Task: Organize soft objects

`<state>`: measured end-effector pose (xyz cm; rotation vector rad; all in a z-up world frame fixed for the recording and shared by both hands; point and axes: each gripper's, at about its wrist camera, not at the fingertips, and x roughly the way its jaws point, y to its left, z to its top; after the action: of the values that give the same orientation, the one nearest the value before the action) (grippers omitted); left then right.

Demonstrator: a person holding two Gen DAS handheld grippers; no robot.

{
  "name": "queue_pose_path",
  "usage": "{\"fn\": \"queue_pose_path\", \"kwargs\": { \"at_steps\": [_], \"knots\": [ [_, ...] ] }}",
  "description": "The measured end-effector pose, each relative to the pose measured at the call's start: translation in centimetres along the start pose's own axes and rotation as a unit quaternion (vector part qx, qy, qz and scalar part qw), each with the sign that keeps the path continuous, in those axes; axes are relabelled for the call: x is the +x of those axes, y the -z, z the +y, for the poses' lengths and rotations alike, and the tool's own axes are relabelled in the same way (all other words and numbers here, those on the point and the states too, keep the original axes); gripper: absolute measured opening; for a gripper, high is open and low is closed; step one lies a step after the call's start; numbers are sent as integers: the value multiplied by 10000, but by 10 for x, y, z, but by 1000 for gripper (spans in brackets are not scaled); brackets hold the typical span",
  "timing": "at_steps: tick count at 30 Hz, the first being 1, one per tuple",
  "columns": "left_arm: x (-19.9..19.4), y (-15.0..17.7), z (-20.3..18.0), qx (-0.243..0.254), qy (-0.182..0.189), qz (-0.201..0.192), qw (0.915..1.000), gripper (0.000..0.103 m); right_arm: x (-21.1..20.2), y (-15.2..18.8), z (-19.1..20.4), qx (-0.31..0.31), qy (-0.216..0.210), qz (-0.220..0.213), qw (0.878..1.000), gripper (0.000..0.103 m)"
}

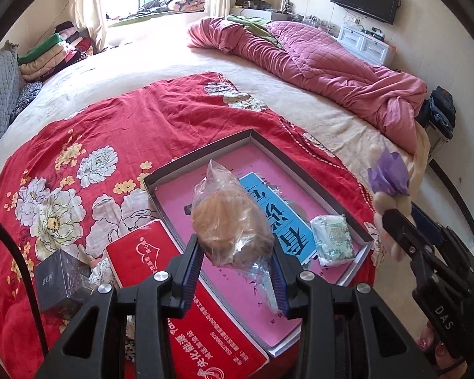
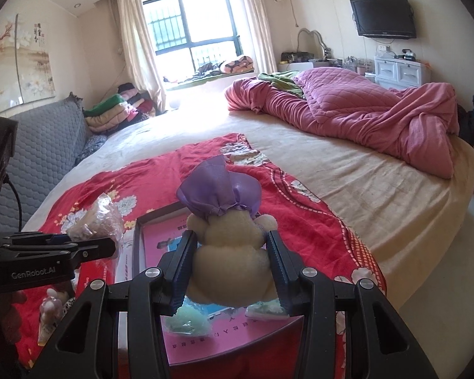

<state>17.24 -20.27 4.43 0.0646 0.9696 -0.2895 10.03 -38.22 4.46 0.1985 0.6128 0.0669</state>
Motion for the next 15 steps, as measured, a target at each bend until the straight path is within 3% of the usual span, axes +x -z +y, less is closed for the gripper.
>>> {"fn": "queue_pose_path", "kwargs": {
  "at_steps": [6,15],
  "knots": [
    [44,-4,-6,306,-410,629,9967,40,9,5,-3,30,-32,121,9999,47],
    [75,18,-26,581,-327,1209,9904,41,24,14,-13,55,130,396,9991,47]
  ]
}}
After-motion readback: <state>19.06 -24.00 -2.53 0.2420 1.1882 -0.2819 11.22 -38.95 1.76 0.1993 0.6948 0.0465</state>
